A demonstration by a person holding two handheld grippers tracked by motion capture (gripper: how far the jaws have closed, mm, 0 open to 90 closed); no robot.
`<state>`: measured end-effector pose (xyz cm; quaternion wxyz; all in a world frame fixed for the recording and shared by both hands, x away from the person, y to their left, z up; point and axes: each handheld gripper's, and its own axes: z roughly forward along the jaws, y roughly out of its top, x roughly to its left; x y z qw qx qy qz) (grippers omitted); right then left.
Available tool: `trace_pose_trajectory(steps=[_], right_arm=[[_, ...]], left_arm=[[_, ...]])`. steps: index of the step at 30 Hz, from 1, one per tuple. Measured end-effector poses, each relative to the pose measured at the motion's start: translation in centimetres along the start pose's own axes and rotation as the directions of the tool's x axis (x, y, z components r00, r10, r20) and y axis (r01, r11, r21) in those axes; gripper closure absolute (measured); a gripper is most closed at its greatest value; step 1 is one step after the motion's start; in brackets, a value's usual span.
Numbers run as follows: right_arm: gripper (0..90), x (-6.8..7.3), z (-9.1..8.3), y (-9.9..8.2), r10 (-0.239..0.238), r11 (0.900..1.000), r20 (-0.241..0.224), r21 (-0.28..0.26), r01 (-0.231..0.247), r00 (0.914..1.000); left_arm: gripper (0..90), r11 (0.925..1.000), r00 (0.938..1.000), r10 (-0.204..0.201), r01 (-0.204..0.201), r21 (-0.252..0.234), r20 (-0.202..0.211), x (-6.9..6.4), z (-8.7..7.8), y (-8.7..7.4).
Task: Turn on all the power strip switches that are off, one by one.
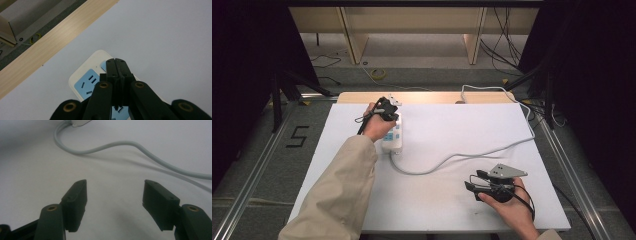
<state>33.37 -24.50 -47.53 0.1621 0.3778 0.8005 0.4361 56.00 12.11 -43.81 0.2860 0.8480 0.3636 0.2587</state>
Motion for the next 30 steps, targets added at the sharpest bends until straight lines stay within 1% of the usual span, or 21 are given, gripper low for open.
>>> trace_pose_trajectory(steps=[2, 4, 5, 7, 8, 12, 13, 14, 16, 20, 21, 23, 24, 27, 29, 30], right_arm=[[37.1, 0.1, 0.0, 0.0, -0.003, 1.0000, 0.001, -0.002, 0.003, 1.0000], [37.1, 0.1, 0.0, 0.0, -0.003, 1.0000, -0.001, 0.000, 0.003, 1.0000], [37.1, 0.2, 0.0, 0.0, -0.006, 1.0000, -0.002, -0.001, 0.006, 1.0000], [37.1, 0.2, 0.1, 0.0, -0.006, 1.0000, -0.003, -0.002, 0.006, 1.0000], [37.1, 0.2, 0.1, 0.0, -0.007, 1.0000, -0.003, -0.001, 0.007, 1.0000], [37.1, 0.2, 0.1, 0.0, -0.009, 1.0000, -0.001, -0.003, 0.009, 1.0000], [37.1, 0.2, 0.1, 0.0, -0.012, 0.9999, 0.002, 0.000, 0.012, 0.9999], [37.1, 0.2, 0.1, 0.0, -0.015, 0.9999, 0.005, 0.003, 0.015, 0.9999], [37.1, 0.2, 0.1, 0.0, -0.018, 0.9998, 0.003, 0.007, 0.018, 0.9998], [37.0, 0.2, 0.1, 0.0, -0.021, 0.9998, 0.005, 0.005, 0.021, 0.9998], [37.0, 0.2, 0.1, 0.0, -0.023, 0.9997, 0.005, 0.005, 0.023, 0.9997], [37.0, 0.2, 0.1, 0.0, -0.030, 0.9995, 0.006, 0.007, 0.030, 0.9995], [37.1, 0.2, 0.1, 0.0, -0.032, 0.9994, 0.007, 0.008, 0.032, 0.9995], [37.1, 0.3, 0.1, 0.1, -0.034, 0.9994, 0.007, 0.009, 0.034, 0.9994], [37.1, 0.3, 0.1, 0.1, -0.033, 0.9994, 0.007, 0.008, 0.033, 0.9994], [37.1, 0.3, 0.1, 0.1, -0.034, 0.9994, 0.007, 0.008, 0.034, 0.9994]], left_arm=[[89.8, 1.0000, 1.0000, 0.004, -0.004, 0.004, -0.001, 0.1, 0.2, 0.0], [89.8, 1.0000, 0.9999, -0.009, 0.009, 0.002, 0.006, 0.2, 0.4, 0.0], [89.8, 1.0000, 0.9999, -0.009, 0.009, 0.002, 0.006, 0.3, 0.5, 0.0], [89.8, 1.0000, 1.0000, -0.007, 0.007, 0.005, -0.004, 0.3, 0.7, 0.1], [89.8, 0.9999, 1.0000, 0.001, -0.001, 0.011, -0.006, 0.4, 0.7, 0.2], [89.8, 0.9999, 0.9999, 0.001, -0.001, 0.016, -0.012, 0.4, 0.8, 0.6], [89.8, 0.9999, 0.9999, -0.010, 0.011, 0.011, -0.012, 0.4, 0.9, 0.6], [89.8, 0.9998, 0.9999, -0.006, 0.006, 0.019, -0.012, 0.4, 1.0, 0.6], [89.8, 0.9996, 0.9998, -0.010, 0.010, 0.027, -0.015, 0.5, 1.2, 0.5], [89.8, 0.9988, 0.9995, -0.026, 0.026, 0.041, -0.016, 0.6, 1.6, 0.3], [89.8, 0.9986, 0.9992, -0.037, 0.038, 0.036, -0.013, 0.6, 1.7, 0.3], [89.8, 0.9984, 0.9992, -0.037, 0.038, 0.042, -0.012, 0.7, 1.7, 0.3], [89.8, 0.9980, 0.9989, -0.046, 0.047, 0.041, -0.012, 0.7, 1.8, 0.3], [89.8, 0.9970, 0.9983, -0.055, 0.056, 0.053, -0.018, 1.0, 1.9, 0.3], [89.9, 0.9957, 0.9970, -0.075, 0.075, 0.053, -0.018, 1.1, 2.1, 0.2], [89.9, 0.9954, 0.9968, -0.077, 0.078, 0.055, -0.019, 1.1, 2.1, 0.2]])
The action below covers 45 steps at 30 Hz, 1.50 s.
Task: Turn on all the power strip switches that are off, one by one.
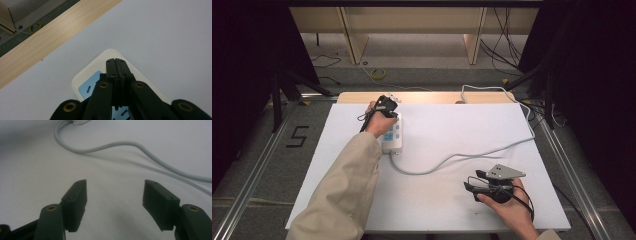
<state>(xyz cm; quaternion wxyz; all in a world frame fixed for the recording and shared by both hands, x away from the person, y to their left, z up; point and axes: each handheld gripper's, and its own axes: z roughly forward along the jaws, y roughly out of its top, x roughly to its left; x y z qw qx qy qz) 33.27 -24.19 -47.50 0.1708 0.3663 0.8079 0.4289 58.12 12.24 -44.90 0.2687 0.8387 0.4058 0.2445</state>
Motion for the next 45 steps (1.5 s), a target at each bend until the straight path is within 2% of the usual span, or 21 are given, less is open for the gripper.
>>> trace_pose_trajectory(steps=[7, 10, 17, 22, 29, 34, 40, 41, 42, 43, 44, 45], right_arm=[[37.0, -0.01, 0.02, 0.00, -0.010, 0.9999, 0.000, 0.000, 0.010, 0.9999], [36.9, 0.01, -0.01, 0.02, -0.015, 0.9999, -0.001, 0.000, 0.015, 0.9999], [36.9, 0.02, -0.06, 0.02, -0.021, 0.9998, -0.002, 0.002, 0.021, 0.9998], [36.9, 0.06, 0.00, 0.00, -0.020, 0.9998, -0.004, 0.005, 0.020, 0.9998], [36.9, 0.04, 0.04, -0.01, -0.022, 0.9997, -0.004, 0.010, 0.022, 0.9997], [36.9, 0.06, 0.09, 0.01, -0.027, 0.9996, -0.003, 0.011, 0.027, 0.9996], [36.9, 0.03, 0.12, 0.01, -0.029, 0.9995, -0.003, 0.013, 0.029, 0.9996], [36.9, 0.04, 0.12, 0.01, -0.030, 0.9995, -0.003, 0.013, 0.030, 0.9995], [36.9, 0.06, 0.11, 0.02, -0.029, 0.9995, -0.003, 0.013, 0.029, 0.9996], [36.9, 0.07, 0.09, 0.02, -0.028, 0.9995, -0.004, 0.013, 0.028, 0.9996], [36.9, 0.07, 0.09, 0.02, -0.029, 0.9995, -0.004, 0.013, 0.029, 0.9996], [36.9, 0.06, 0.09, 0.01, -0.030, 0.9995, -0.004, 0.014, 0.030, 0.9996]], left_arm=[[89.9, 1.0000, 1.0000, -0.008, 0.008, -0.003, 0.003, -0.16, 0.31, 0.04], [89.9, 1.0000, 1.0000, -0.002, 0.002, 0.006, 0.003, -0.13, 0.52, -0.02], [89.9, 1.0000, 1.0000, 0.004, -0.004, -0.005, -0.005, -0.26, 0.75, 0.06], [89.9, 0.9999, 1.0000, -0.008, 0.008, -0.011, -0.006, -0.20, 0.82, 0.10], [89.9, 1.0000, 0.9999, 0.005, -0.005, -0.007, -0.010, -0.37, 0.85, 0.20], [89.9, 0.9999, 0.9999, -0.007, 0.007, -0.010, -0.011, -0.47, 0.91, 0.26], [89.9, 0.9999, 0.9998, 0.008, -0.007, 0.009, -0.020, -0.60, 0.91, 0.35], [89.9, 0.9998, 0.9995, 0.011, -0.010, 0.016, -0.031, -0.62, 0.93, 0.35], [89.9, 0.9985, 0.9979, 0.039, -0.037, 0.040, -0.051, -0.58, 1.00, 0.30], [89.9, 0.9983, 0.9982, 0.038, -0.036, 0.045, -0.046, -0.49, 0.97, 0.31], [89.9, 0.9991, 0.9998, 0.007, -0.006, 0.041, -0.021, -0.32, 0.93, 0.35], [89.9, 0.9994, 0.9998, 0.004, -0.003, 0.035, -0.018, -0.27, 0.95, 0.31]])
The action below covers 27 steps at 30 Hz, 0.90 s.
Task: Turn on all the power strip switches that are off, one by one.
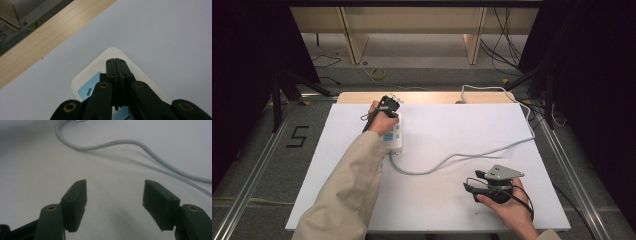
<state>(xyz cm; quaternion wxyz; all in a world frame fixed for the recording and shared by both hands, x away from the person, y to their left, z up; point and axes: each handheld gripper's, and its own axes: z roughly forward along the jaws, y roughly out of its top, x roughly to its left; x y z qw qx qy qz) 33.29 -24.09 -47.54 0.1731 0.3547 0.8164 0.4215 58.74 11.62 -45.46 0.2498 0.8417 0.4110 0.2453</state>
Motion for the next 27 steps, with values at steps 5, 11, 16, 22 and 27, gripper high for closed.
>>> trace_pose_trajectory(steps=[5, 11, 16, 22, 27], right_arm=[[36.9, -0.09, 0.01, -0.01, 0.002, 1.0000, 0.001, -0.001, -0.002, 1.0000], [36.9, -0.08, 0.04, 0.00, -0.001, 1.0000, -0.001, 0.001, 0.001, 1.0000], [37.0, -0.08, 0.02, 0.01, -0.001, 1.0000, -0.001, 0.000, 0.001, 1.0000], [37.1, -0.12, 0.09, -0.03, 0.002, 1.0000, -0.002, 0.001, -0.002, 1.0000], [37.1, -0.12, 0.07, -0.03, 0.005, 1.0000, -0.004, 0.000, -0.005, 1.0000]], left_arm=[[89.9, 1.0000, 1.0000, -0.003, 0.003, -0.009, 0.003, 0.15, -0.09, -0.02], [89.9, 0.9992, 0.9999, -0.008, 0.008, -0.038, 0.009, -0.13, -0.25, 0.48], [89.9, 0.9999, 1.0000, -0.009, 0.009, -0.007, 0.005, -0.34, 0.00, 0.55], [90.0, 0.9998, 0.9998, -0.019, 0.019, 0.000, -0.004, -0.41, 0.07, 0.58], [90.0, 0.9996, 0.9991, -0.029, 0.029, -0.002, 0.032, -0.38, 0.08, 0.54]])
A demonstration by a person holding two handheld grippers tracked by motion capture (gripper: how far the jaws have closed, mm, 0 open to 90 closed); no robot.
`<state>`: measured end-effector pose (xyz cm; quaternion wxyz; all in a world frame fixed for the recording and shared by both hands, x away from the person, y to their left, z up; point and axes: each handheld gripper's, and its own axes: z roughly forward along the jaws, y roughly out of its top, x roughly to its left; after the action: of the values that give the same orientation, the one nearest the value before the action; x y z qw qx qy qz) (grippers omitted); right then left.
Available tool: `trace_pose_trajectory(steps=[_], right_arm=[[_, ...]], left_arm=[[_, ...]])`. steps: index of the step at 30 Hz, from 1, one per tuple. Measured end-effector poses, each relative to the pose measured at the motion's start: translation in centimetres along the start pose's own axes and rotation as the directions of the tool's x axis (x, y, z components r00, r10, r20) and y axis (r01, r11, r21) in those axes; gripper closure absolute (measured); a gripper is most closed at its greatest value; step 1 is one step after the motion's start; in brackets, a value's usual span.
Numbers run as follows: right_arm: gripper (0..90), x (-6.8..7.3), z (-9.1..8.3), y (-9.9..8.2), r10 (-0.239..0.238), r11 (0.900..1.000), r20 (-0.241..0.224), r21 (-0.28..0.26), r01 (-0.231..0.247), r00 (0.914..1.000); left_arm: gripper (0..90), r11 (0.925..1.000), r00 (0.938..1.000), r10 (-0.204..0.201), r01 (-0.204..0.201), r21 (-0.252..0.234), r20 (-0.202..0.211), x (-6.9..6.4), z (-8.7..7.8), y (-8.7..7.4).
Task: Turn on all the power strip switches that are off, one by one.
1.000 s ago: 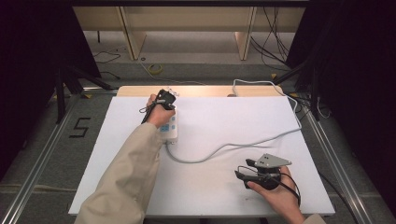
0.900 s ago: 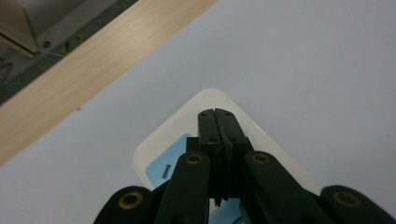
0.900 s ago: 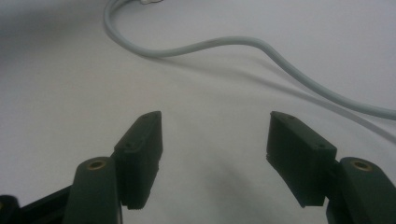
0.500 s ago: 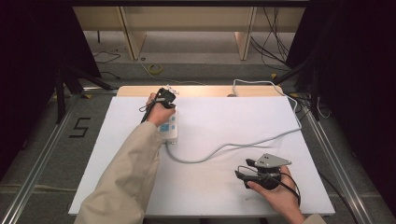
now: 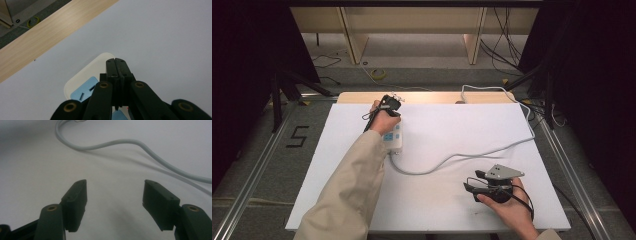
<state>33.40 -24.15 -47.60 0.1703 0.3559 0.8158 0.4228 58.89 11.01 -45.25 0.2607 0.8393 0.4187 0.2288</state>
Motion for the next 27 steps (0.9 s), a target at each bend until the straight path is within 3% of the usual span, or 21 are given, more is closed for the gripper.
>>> trace_pose_trajectory(steps=[3, 6, 9, 12, 16, 20, 23, 27], right_arm=[[37.2, 0.02, 0.00, 0.02, 0.001, 1.0000, -0.002, -0.001, -0.001, 1.0000], [37.2, 0.03, -0.03, 0.02, -0.004, 1.0000, -0.002, 0.001, 0.004, 1.0000], [37.2, 0.04, -0.08, 0.01, -0.004, 1.0000, -0.005, -0.001, 0.004, 1.0000], [37.2, 0.02, -0.04, 0.01, -0.002, 1.0000, -0.008, -0.001, 0.002, 1.0000], [37.3, 0.04, 0.09, 0.12, -0.003, 1.0000, -0.010, 0.000, 0.003, 0.9999], [37.4, 0.09, 0.09, 0.16, -0.003, 1.0000, -0.010, -0.001, 0.003, 0.9999], [37.4, 0.06, 0.13, 0.13, -0.004, 1.0000, -0.012, 0.000, 0.004, 0.9999], [37.5, 0.08, 0.20, 0.15, -0.004, 1.0000, -0.013, 0.000, 0.004, 0.9999]], left_arm=[[90.0, 0.9999, 0.9999, 0.011, -0.011, 0.002, -0.003, -0.15, 0.10, 0.03], [90.0, 1.0000, 1.0000, -0.002, 0.002, 0.008, -0.004, 0.02, 0.12, 0.08], [90.0, 0.9994, 0.9986, 0.020, -0.018, 0.030, -0.048, 0.31, 0.09, -0.06], [90.0, 0.9996, 0.9997, 0.016, -0.016, 0.023, -0.017, 0.63, -0.02, -0.25], [90.0, 0.9989, 0.9988, 0.037, -0.037, 0.029, -0.030, 0.45, -0.03, -0.16], [90.0, 1.0000, 0.9997, -0.005, 0.005, 0.001, -0.024, 0.63, -0.10, -0.09], [90.0, 0.9998, 0.9997, -0.013, 0.012, -0.016, -0.022, 0.62, -0.33, 0.12], [90.0, 0.9999, 0.9998, -0.011, 0.011, 0.002, -0.015, 0.44, -0.06, 0.01]])
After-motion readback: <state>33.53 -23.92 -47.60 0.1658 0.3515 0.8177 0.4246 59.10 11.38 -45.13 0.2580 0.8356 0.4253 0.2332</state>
